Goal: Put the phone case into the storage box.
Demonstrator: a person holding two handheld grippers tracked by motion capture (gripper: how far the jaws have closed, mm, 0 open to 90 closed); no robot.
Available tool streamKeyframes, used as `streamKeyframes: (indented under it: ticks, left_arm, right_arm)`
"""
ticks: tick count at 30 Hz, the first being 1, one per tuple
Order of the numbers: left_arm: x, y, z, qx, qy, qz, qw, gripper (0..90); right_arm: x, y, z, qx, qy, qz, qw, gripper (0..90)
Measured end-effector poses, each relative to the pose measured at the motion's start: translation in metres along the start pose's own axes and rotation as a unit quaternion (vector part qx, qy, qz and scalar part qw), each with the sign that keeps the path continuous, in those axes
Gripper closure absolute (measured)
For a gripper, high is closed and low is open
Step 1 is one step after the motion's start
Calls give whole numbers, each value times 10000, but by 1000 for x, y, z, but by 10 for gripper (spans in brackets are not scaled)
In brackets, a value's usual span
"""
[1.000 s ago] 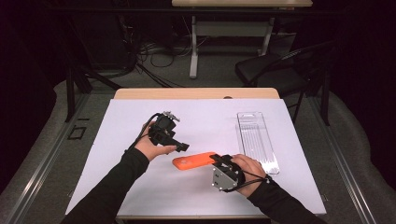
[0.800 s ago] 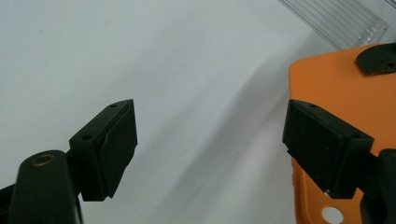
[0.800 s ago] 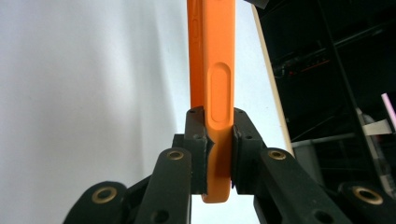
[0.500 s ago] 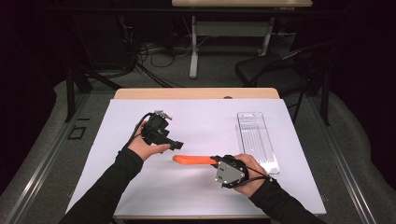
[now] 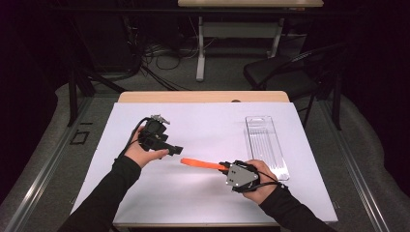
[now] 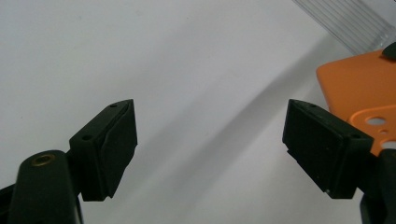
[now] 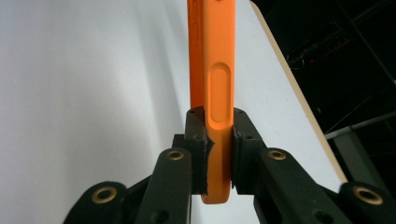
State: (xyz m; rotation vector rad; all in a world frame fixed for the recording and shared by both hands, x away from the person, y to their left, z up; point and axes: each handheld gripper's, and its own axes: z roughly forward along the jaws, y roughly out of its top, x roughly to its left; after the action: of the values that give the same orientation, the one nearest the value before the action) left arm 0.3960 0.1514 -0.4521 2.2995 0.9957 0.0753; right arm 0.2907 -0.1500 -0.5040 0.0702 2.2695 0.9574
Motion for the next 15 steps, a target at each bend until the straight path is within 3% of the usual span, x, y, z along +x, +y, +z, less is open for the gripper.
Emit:
streamKeyframes:
  ticks: [6,11,15]
  left_arm:
    - [0,-4,-3,-62,-17,-17,10000,179]
    - [-1,-7,-5,-116,-73,-37,9999,180]
    - [-3,-9,-3,-116,-94,-18,9999,180]
  right_arm:
    - [-7,-3,-1,-128,98,535,9984,807]
    - [-11,-4,-2,-223,206,1040,9941,807]
    - [-14,-4,-2,-330,318,1444,9885,807]
